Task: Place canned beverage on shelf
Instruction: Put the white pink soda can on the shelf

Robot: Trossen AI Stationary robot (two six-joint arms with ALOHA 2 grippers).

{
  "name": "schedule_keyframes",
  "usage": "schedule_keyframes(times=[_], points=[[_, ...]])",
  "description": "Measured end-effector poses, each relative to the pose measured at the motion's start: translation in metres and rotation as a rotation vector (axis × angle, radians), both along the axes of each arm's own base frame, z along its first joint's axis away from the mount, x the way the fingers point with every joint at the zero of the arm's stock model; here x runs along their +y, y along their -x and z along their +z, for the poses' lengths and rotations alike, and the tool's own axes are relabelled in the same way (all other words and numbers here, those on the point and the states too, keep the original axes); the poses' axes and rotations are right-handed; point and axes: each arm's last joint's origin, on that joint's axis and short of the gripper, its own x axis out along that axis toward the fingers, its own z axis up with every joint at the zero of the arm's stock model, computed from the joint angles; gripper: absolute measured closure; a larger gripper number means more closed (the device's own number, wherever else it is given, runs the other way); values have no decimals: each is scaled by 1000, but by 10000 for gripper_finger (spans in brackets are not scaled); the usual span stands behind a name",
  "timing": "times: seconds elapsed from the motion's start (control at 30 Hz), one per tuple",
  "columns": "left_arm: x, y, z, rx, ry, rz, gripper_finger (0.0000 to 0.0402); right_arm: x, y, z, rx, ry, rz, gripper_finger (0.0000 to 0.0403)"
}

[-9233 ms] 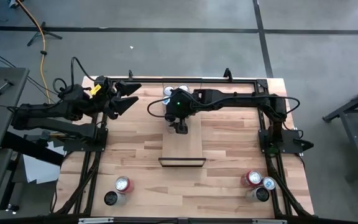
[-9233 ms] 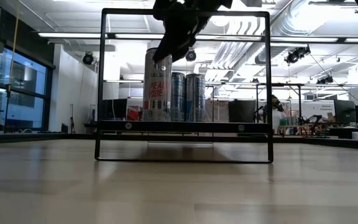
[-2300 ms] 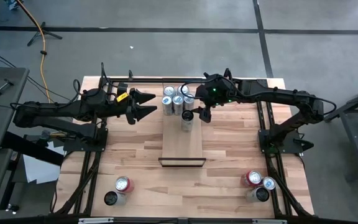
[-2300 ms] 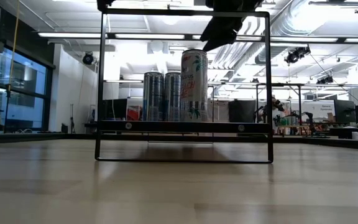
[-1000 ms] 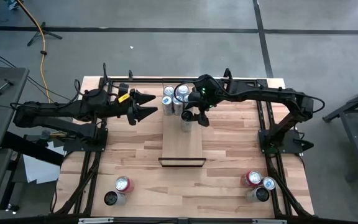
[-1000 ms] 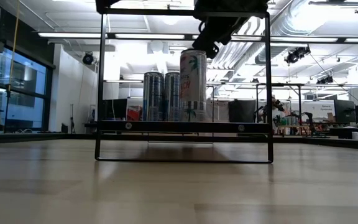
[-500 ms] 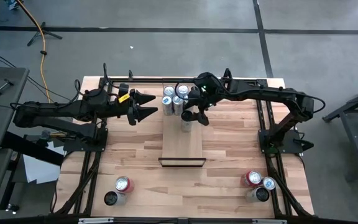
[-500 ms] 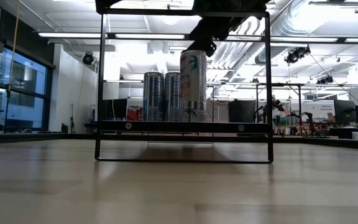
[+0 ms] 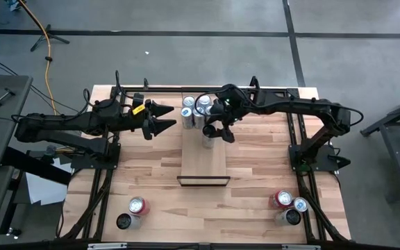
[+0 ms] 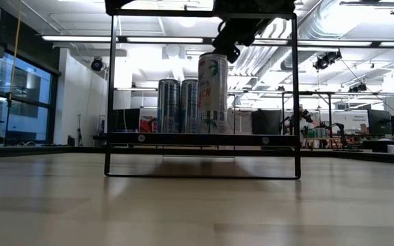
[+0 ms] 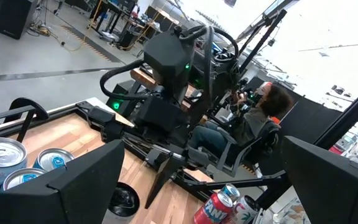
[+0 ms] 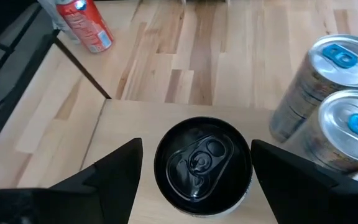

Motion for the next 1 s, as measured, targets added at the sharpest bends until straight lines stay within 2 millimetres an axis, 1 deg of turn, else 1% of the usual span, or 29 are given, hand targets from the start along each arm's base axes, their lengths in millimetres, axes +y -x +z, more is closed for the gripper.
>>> schedule_keyframes(times=[0.2,0.67,0.83,1.0], points=[[0,0,0,0,0,0,7,7,-1,-2,14,54,27,120],[0,0,0,0,0,0,7,6,-1,0,-1,55,15,120],[0,0,0,0,0,0,7,14,-3,-1,3,63,39,120],[0,0,0,0,0,0,7,23,-4,-2,22,128,36,120]])
